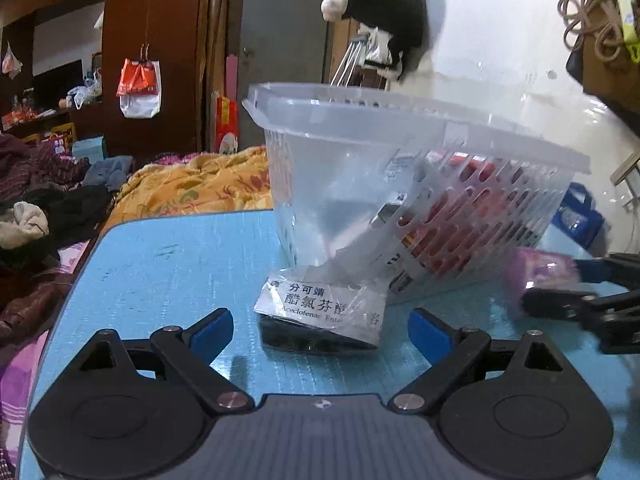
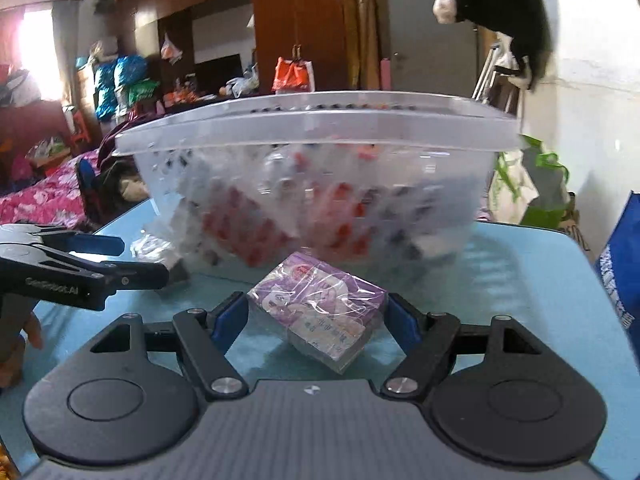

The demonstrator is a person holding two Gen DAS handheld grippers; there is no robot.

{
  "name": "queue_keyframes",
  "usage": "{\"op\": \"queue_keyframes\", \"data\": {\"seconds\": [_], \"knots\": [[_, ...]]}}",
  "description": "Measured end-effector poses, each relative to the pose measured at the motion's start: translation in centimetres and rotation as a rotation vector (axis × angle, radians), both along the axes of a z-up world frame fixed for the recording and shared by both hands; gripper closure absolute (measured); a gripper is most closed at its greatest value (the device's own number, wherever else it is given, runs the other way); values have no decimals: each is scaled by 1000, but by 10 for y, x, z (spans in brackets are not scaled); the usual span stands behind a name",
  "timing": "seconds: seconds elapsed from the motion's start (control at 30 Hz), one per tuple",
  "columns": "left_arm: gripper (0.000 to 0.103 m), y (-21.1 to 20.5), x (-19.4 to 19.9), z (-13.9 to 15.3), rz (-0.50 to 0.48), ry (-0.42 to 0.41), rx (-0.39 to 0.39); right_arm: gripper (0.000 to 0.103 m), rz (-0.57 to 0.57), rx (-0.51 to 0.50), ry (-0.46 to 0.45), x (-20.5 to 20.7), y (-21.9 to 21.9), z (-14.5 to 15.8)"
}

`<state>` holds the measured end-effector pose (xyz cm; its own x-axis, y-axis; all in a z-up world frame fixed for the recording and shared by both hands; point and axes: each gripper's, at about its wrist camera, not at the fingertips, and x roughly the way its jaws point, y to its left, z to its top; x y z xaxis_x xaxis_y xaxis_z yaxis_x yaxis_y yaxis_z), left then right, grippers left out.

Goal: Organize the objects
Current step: 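Grasp the white medicine box with the left tool while the right tool grasps a purple-wrapped box, then carry the medicine box and purple box over the basket and open both tools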

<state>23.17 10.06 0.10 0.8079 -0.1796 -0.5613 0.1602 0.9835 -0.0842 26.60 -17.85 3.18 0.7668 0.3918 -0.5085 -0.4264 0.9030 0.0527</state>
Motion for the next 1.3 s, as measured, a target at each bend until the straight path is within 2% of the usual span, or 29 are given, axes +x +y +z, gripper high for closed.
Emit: {"op": "queue_keyframes", "data": {"seconds": [0.17, 0.2, 0.23, 0.33, 0.43, 0.6, 0.7, 0.87, 0.97, 1.07, 1.17, 1.3], "knots": [[9, -4, 9, -1, 6, 33, 6, 26, -3, 28, -4, 0, -7, 1], [14, -3, 8, -1, 5, 34, 5, 26, 2, 30, -3, 0, -7, 1], [26, -3, 7, -1, 7, 31, 4, 26, 5, 28, -2, 0, -6, 0], [28, -3, 5, 0, 18, 20, 9, 25, 11, 15, -11, -2, -6, 0], [29, -4, -4, 3, 15, -27, 9, 25, 9, 11, -24, -4, -6, 0], [29, 3, -35, 9, -23, -133, -79, 26, 11, 20, -37, -6, -7, 0], [28, 5, -49, 12, -26, -217, -102, 26, 8, 26, -60, -9, -8, 1], [28, 15, -56, 15, 35, -284, -155, 26, -8, 59, -127, -19, -12, 5], [28, 15, -62, 17, 12, -324, -181, 26, 2, 72, -181, -27, -13, 8], [28, 14, -79, 22, 8, -418, -183, 26, -6, 127, -211, -41, -20, 13], [28, 17, -98, 29, 36, -485, -223, 26, 14, 187, -253, -58, -27, 26], [28, 11, -103, 57, 13, -511, -241, 26, 15, 178, -343, -68, -28, 63]]}}
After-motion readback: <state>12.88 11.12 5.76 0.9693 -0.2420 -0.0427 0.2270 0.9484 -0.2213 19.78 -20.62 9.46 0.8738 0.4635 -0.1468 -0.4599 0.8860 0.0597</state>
